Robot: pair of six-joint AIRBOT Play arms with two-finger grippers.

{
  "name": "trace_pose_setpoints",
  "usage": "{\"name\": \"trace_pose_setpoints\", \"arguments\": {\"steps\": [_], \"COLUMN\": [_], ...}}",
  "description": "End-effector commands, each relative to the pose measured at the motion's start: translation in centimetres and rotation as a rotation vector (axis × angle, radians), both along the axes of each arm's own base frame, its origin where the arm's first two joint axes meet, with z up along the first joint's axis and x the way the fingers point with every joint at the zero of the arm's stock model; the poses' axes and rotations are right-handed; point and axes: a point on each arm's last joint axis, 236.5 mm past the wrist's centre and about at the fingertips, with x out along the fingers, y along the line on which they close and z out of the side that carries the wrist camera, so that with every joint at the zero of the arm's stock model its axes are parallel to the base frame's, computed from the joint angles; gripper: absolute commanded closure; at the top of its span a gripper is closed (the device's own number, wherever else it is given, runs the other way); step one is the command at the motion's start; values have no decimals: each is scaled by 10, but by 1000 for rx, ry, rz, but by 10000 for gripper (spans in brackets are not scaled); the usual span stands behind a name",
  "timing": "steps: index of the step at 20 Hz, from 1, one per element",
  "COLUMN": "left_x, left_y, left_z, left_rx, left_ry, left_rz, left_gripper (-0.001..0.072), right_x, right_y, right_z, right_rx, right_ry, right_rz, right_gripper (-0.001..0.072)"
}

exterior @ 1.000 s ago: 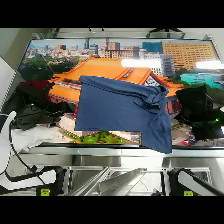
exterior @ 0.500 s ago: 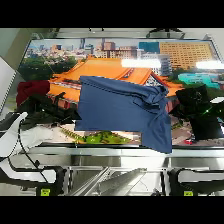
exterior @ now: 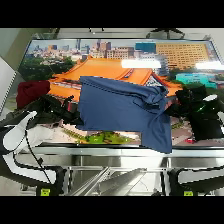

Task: Fold the shirts.

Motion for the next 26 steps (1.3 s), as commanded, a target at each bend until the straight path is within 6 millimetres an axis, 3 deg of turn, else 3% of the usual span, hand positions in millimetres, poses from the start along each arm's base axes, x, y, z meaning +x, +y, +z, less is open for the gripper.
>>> {"name": "trace_pose_setpoints", "arguments": {"steps": [1, 2, 3, 5, 6, 8, 10, 12, 13, 14, 15, 17, 19, 21, 23, 24, 26], "left_x": [2, 4, 5, 12, 16, 28, 51, 75, 79, 78, 69, 37, -4, -36, -51, -50, -31], "left_y": [0, 0, 0, 1, 2, 1, -9, -1, 13, 29, 40, 50, 44, 41, 42, 47, 59], "left_z": [2, 5, 10, 20, 28, 59, 133, 244, 300, 349, 397, 483, 554, 595, 616, 619, 615], "left_rx": [5, 6, 8, 17, 21, 9, -124, -244, -248, -218, -181, -58, 70, 202, 310, 331, 297], "left_ry": [-16, -29, -45, -93, -125, -209, -365, -618, -760, -882, -1014, -1278, -1517, -1668, -1741, -1746, -1707], "left_rz": [-2, -2, -2, 2, 6, 0, 27, 101, 136, 179, 201, 201, 191, 191, 200, 206, 226], "left_gripper": [687, 687, 687, 688, 688, 688, 688, 688, 688, 688, 688, 688, 688, 688, 688, 688, 688], "right_x": [-15, -17, -19, -17, -14, 1, 21, 36, 37, 32, 13, -39, -76, -100, -116, -120, -116], "right_y": [7, 8, 10, 12, 14, 22, 32, 34, 32, 30, 32, 48, 64, 71, 68, 61, 50], "right_z": [-6, -5, -2, 7, 16, 56, 132, 243, 310, 376, 444, 541, 591, 627, 658, 668, 666], "right_rx": [-6, 0, 11, 30, 43, 98, 162, 231, 260, 295, 325, 303, 139, -54, -235, -333, -405], "right_ry": [34, 34, 29, 26, 16, -54, -209, -450, -615, -773, -957, -1240, -1429, -1594, -1735, -1783, -1776], "right_rz": [85, 99, 123, 136, 145, 153, 180, 166, 140, 102, 100, 135, 113, 46, -53, -92, -124], "right_gripper": [377, 526, 612, 631, 695, 695, 695, 695, 695, 695, 694, 694, 693, 693, 693, 693, 693]}}
